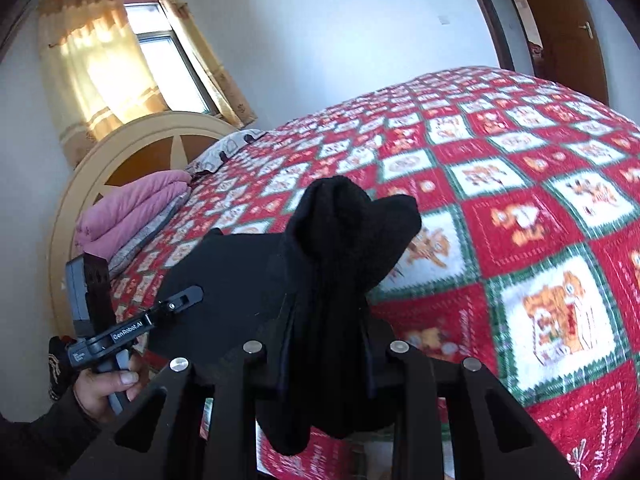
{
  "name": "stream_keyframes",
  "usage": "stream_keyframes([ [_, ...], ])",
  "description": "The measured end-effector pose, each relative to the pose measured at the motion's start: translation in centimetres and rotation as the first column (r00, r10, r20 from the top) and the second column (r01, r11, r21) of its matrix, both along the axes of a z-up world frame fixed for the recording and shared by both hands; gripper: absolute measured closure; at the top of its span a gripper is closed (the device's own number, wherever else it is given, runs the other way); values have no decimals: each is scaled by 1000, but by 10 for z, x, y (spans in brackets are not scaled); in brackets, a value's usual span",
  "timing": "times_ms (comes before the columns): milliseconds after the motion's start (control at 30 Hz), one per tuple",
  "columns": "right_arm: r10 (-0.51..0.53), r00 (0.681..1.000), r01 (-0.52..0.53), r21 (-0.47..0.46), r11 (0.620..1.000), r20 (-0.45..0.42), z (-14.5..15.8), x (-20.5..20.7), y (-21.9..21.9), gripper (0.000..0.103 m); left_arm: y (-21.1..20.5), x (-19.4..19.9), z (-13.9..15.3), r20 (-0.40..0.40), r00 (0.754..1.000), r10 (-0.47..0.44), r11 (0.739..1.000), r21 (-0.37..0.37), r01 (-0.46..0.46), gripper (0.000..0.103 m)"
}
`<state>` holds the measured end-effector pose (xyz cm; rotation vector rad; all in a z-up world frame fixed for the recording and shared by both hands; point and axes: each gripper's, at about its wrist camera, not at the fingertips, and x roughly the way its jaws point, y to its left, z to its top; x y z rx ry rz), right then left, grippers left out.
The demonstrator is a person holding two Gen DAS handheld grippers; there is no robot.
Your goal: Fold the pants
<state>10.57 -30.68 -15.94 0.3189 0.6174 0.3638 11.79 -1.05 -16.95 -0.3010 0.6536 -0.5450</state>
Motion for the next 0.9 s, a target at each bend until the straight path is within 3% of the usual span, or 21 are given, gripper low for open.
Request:
stream_keyframes([
  [133, 43, 999, -42, -12, 999, 18, 15, 14, 18, 76, 15, 4, 5, 4, 1000, 27, 1000, -11, -27, 90],
  [400, 170, 985, -170, -40, 985, 13, 37, 81, 74, 76, 67, 11, 15, 33, 987, 154, 988, -13, -154, 90],
  [900, 345, 938, -341, -86, 936, 33, 62, 179, 203, 76, 169, 40, 35, 91, 920, 382, 924, -21, -382, 91],
])
